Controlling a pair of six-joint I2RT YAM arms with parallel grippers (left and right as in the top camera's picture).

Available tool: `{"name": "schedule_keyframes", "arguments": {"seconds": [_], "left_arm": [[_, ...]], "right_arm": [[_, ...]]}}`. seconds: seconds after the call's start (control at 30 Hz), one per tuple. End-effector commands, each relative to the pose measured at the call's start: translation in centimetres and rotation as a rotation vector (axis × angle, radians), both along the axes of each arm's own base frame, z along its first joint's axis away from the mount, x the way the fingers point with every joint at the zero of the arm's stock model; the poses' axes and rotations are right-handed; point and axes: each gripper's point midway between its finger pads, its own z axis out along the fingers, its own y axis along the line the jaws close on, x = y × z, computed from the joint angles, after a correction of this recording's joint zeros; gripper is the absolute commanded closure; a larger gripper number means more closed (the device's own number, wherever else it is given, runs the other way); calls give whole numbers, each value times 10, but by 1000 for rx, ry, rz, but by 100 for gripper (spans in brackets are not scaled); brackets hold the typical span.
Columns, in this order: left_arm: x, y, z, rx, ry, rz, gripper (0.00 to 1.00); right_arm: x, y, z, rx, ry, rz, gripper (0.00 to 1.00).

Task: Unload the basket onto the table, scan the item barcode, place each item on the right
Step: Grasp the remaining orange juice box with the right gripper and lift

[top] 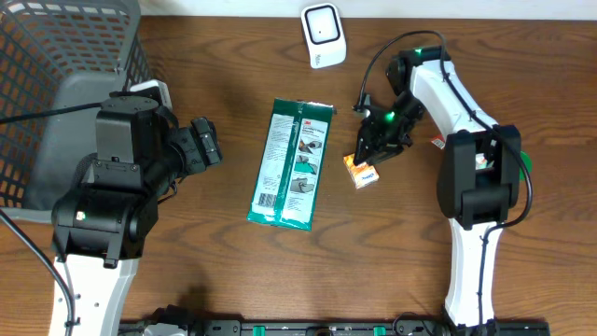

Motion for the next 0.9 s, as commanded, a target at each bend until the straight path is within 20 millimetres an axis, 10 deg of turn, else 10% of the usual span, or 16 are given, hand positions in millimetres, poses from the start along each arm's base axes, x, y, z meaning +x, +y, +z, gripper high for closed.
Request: {"name": "schedule_keyframes", "arguments": {"seconds": [0.0, 0.07, 0.13, 0.2, 0.57, 0.87], "left_arm": [[0, -1, 4, -1, -10, -4, 10], [0, -1, 4, -1, -10, -4, 9], [0, -1, 4, -1, -10, -4, 10], [0, -1, 4, -1, -10, -4, 10], [0, -1, 4, -1, -10, -4, 10], [0, -1, 4, -1, -10, -4, 9]], "right_arm": [[17, -10, 9, 30, -73, -26, 44], [26, -14, 7, 34, -103, -41, 1], [29, -19, 7, 34, -112, -53, 1], [31, -22, 19, 55, -114, -75, 22], [18, -27, 103, 59, -324, -38, 35], [23, -33, 80, -130, -350, -115, 45]]}}
